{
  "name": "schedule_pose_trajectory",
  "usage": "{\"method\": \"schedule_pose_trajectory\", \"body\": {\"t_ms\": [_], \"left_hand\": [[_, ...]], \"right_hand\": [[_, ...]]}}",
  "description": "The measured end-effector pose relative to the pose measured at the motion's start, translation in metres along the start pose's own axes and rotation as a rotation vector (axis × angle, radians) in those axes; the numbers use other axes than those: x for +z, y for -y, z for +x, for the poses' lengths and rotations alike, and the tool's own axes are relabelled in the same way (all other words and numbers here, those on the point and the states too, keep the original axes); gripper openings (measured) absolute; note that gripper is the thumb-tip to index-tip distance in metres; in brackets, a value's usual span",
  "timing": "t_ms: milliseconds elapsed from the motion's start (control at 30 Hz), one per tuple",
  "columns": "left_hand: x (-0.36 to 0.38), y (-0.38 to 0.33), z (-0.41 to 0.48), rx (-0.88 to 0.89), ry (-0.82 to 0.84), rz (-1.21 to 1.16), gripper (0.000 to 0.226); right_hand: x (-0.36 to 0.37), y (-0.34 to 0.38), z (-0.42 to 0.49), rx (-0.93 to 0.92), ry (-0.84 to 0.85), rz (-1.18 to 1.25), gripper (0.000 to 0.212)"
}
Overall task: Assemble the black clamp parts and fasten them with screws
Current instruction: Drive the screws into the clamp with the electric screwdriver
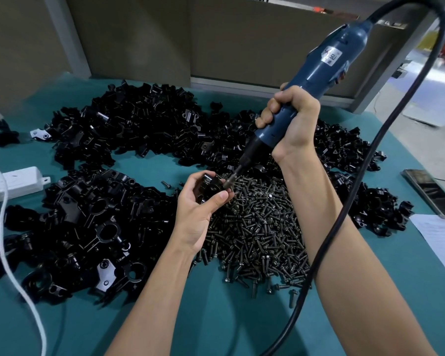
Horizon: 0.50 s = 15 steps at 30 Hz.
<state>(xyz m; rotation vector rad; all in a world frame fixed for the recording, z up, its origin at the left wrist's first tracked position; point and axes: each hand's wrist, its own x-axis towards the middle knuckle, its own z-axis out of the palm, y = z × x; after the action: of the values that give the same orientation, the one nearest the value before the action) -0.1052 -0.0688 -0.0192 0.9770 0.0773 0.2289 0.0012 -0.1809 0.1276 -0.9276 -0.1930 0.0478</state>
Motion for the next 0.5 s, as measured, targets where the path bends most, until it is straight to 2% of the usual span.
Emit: {"method": "schedule_pose_trajectory", "body": {"t_ms": [133, 500], "left_hand": [[0.0014, 0.0003, -0.0006, -0.007, 0.004, -0.001, 0.055], [-0.0003, 0.0028, 0.0020, -0.040, 0.033, -0.085, 0.050]], "right_hand": [[-0.0013, -0.0002, -0.0013, 0.001, -0.002, 0.006, 0.014], [0.0033, 0.0031, -0.0049, 0.011, 0.029, -0.033, 0.014]]}}
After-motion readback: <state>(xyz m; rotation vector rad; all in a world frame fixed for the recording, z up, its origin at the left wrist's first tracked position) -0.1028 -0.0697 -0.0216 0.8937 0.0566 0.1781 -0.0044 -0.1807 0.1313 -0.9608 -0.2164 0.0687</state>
